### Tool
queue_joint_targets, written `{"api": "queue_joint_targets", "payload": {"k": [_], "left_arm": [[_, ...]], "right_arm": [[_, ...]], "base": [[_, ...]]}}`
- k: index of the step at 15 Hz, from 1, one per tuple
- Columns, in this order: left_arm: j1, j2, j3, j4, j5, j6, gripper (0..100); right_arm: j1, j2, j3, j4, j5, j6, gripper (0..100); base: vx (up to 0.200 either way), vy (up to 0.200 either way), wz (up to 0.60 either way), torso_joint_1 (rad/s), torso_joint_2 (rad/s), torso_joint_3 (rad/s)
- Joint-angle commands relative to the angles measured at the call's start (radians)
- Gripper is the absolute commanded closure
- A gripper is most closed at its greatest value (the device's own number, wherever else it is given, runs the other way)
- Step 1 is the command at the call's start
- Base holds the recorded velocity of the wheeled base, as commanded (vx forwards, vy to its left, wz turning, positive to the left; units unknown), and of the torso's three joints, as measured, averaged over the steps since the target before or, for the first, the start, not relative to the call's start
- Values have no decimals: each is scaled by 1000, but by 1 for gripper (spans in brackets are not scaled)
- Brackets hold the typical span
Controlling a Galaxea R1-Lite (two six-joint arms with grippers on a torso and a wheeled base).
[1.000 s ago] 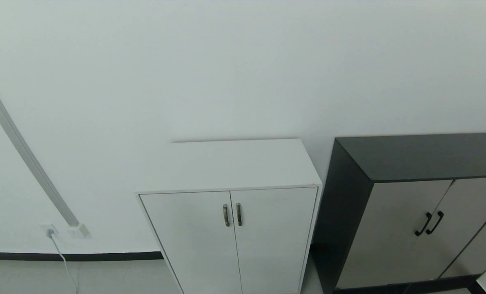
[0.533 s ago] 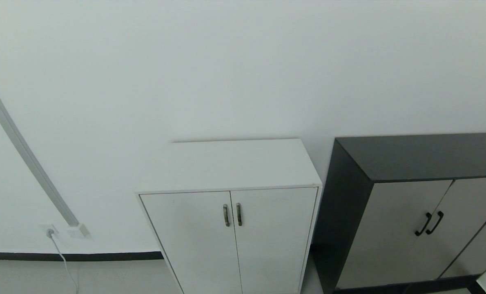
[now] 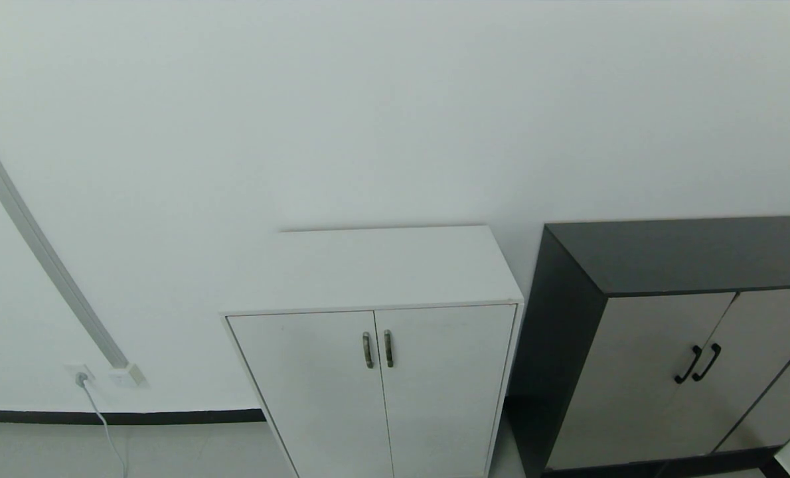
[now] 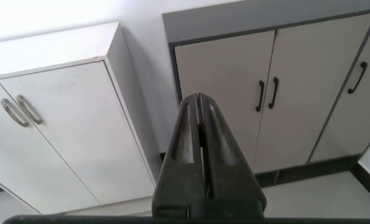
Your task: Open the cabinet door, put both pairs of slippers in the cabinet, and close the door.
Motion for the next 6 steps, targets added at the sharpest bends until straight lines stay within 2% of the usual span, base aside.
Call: {"api": "queue_joint_targets", "payload": {"k": [1, 6], "left_arm": [[0, 1, 0, 0, 0, 0, 100], [0, 1, 0, 0, 0, 0, 100]], "right_arm": [[0, 0, 0, 0, -1, 0, 100], [0, 0, 0, 0, 1, -5, 100]], "base": [[0, 0, 0, 0, 0, 0], [0, 0, 0, 0, 0, 0]]}}
